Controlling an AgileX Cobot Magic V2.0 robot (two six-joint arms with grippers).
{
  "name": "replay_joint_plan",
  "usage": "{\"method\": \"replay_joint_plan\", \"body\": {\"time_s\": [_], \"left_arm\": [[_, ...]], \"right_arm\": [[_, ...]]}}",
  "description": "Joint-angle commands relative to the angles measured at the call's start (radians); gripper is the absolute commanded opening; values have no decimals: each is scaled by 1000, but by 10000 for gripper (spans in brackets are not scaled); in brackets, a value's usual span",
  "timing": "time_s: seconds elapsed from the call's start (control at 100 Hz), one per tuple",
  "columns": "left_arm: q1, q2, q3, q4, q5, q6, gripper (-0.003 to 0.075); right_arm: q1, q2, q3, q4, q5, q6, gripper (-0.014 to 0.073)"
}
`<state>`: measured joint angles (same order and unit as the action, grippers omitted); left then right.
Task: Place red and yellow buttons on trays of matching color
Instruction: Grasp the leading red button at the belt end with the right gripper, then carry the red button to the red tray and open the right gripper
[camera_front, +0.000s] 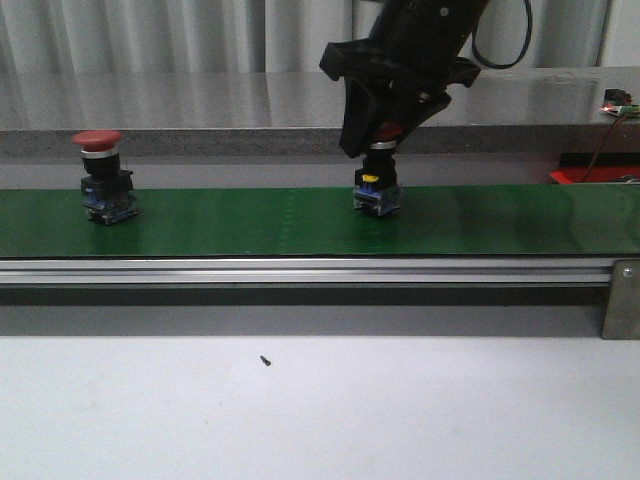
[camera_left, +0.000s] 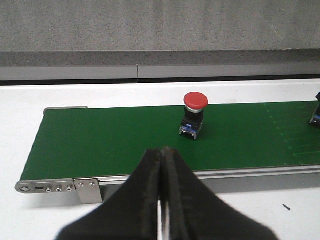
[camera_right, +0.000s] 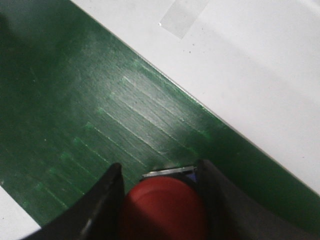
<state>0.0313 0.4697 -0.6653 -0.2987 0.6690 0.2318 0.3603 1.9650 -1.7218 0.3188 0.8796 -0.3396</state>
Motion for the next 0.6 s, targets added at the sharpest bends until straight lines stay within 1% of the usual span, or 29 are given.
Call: {"method": "replay_joint_plan", "body": {"time_s": [0.0,0.12,0.27,0.48,0.59], "left_arm": [[-7,6,-24,-15,-75,-3,-20],[-7,6,-24,-15,-75,-3,-20],[-7,6,-24,-15,-75,-3,-20],[-7,6,-24,-15,-75,-3,-20],[-7,6,-24,-15,-75,-3,-20]], "right_arm": [[-42,-115,-35,7,-35,-11,113],[-147,-181,-35,7,-20,-11,113],[-325,-232,-35,7,10,-11,113],[-551,-237,-33,7,33,-11,111],[-646,-234,-33,7,3,-11,111]]}}
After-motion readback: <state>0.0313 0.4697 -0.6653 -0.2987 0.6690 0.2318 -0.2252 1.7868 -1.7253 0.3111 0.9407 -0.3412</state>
